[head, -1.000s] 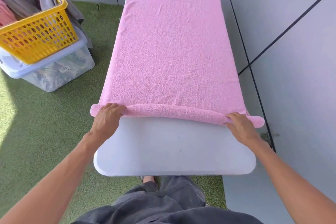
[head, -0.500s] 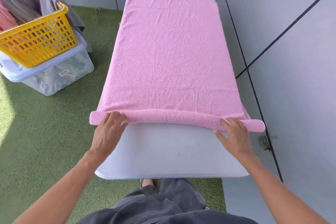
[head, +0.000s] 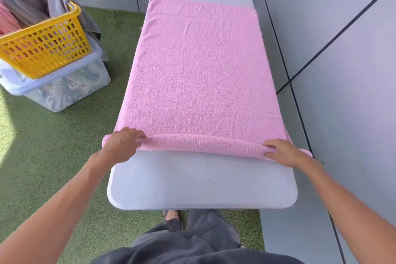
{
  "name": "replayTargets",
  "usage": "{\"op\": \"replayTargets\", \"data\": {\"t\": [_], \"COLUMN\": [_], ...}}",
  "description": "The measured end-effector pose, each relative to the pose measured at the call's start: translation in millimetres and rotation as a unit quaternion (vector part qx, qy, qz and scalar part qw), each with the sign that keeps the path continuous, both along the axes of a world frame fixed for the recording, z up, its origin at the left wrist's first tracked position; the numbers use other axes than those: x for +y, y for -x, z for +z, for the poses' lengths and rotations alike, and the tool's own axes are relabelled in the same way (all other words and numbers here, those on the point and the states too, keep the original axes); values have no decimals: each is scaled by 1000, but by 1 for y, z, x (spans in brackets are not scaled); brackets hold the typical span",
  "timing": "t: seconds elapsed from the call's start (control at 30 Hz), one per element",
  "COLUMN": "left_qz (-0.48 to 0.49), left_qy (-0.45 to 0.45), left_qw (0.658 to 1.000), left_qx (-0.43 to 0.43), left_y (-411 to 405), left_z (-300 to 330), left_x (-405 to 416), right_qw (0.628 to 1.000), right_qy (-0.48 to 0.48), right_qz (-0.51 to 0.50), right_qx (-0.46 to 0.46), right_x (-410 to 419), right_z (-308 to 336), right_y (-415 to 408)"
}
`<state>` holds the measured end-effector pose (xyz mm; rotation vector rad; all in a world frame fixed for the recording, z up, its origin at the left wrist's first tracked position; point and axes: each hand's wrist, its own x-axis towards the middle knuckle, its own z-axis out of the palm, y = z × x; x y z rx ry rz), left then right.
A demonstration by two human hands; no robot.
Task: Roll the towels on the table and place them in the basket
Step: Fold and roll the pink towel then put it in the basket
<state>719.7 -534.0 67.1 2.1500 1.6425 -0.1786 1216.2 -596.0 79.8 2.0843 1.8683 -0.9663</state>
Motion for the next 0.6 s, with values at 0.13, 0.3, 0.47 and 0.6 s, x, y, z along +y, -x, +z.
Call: {"op": "replayTargets", "data": {"t": [0.13, 0.3, 0.47, 0.6], "left_qz": [71, 31, 11, 46], "left_qy": [-1, -241, -216, -156], "left_qw": [990, 965, 971, 984], "left_qx": [-122, -98, -100, -71], "left_y": [5, -13, -21, -22], "left_z": [6, -3, -19, -14], "left_x": [13, -22, -30, -14], "right_qw": [970, 945, 959, 972], "right_qy": [-219, -307, -264, -218], "right_qz": [-102, -61, -33, -27], "right_qx": [2, -94, -100, -82], "right_x": [-6, -35, -34, -10], "right_z": [-13, -32, -38, -25], "right_y": [12, 35, 33, 26]}}
